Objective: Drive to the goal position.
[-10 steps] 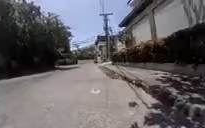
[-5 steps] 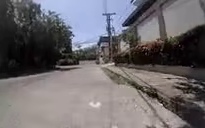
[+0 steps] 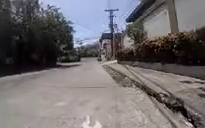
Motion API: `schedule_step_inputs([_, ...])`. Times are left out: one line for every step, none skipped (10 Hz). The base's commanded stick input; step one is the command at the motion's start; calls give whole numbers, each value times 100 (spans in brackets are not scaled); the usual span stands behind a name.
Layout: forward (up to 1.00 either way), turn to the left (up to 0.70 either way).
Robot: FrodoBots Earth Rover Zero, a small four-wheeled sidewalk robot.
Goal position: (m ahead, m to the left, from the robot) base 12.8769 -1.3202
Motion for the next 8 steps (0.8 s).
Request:
schedule_step_inputs([100, 6])
schedule_step_inputs([100, 6])
schedule_step_inputs([100, 6])
schedule_step_inputs([100, 6])
schedule_step_inputs([100, 6])
schedule_step_inputs([100, 6])
schedule_step_inputs([100, 6])
schedule_step_inputs([100, -18])
